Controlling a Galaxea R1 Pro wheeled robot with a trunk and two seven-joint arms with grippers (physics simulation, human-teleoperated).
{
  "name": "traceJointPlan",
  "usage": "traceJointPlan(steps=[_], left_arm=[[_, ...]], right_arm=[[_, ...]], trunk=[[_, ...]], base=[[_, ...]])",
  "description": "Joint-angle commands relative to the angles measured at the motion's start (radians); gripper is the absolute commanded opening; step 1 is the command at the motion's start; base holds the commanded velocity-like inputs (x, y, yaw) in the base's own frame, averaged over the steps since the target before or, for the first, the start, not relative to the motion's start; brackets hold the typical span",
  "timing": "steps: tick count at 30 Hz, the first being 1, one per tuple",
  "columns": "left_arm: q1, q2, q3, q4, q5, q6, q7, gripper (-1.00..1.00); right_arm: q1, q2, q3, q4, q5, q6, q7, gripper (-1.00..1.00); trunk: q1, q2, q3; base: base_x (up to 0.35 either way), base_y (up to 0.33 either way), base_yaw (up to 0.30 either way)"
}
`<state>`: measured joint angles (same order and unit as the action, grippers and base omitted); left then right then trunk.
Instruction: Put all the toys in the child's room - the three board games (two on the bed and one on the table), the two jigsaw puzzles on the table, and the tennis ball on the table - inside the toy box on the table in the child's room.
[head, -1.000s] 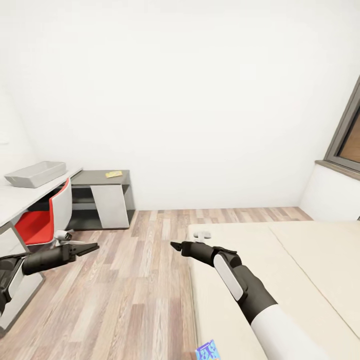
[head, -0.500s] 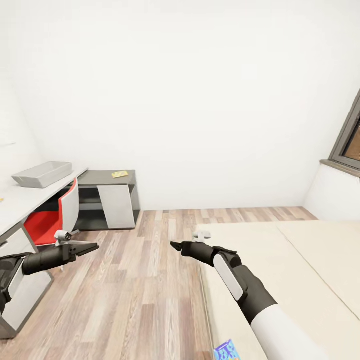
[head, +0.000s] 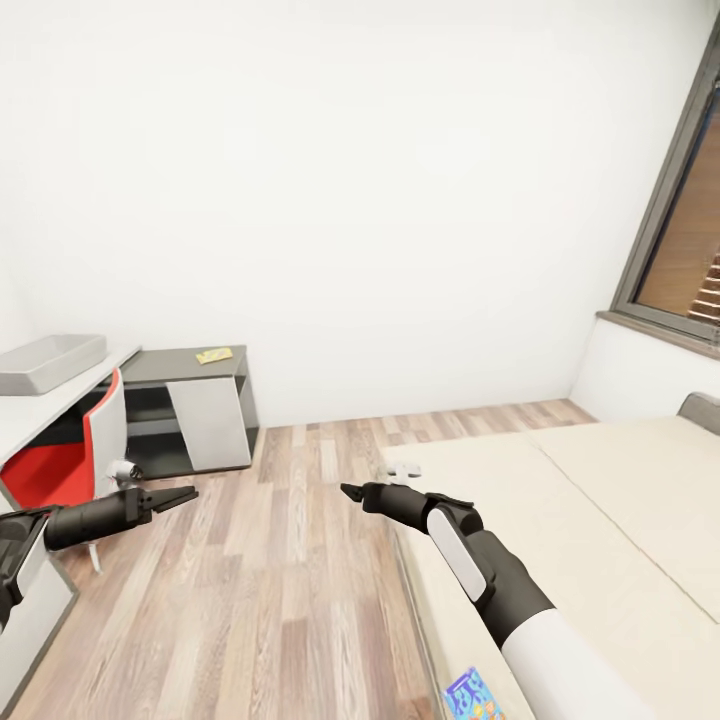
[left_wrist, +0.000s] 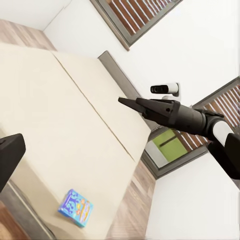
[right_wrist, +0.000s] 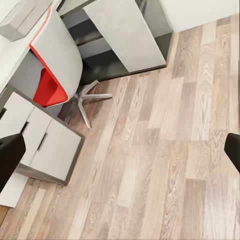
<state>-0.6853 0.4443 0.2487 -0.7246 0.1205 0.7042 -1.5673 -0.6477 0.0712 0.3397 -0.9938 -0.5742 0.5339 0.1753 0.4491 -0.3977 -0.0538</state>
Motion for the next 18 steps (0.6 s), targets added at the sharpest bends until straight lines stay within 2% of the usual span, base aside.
traceJointPlan(steps=[1,18], left_arm=[[0.000,0.001,0.000,0.000,0.001,0.011,-0.004,1.00],[0.000,0.001,0.000,0.000,0.001,0.011,-0.004,1.00]], right_arm=[[-0.001,0.000,-0.001,0.000,-0.002,0.005,0.001,1.00],[-0.001,-0.001,-0.001,0.000,-0.004,0.006,0.003,1.00]], trunk=[[0.001,-0.002,-0.002],[0.001,-0.002,-0.002]], base=[[0.113,0.283,-0.261],[0.142,0.278,-0.269]])
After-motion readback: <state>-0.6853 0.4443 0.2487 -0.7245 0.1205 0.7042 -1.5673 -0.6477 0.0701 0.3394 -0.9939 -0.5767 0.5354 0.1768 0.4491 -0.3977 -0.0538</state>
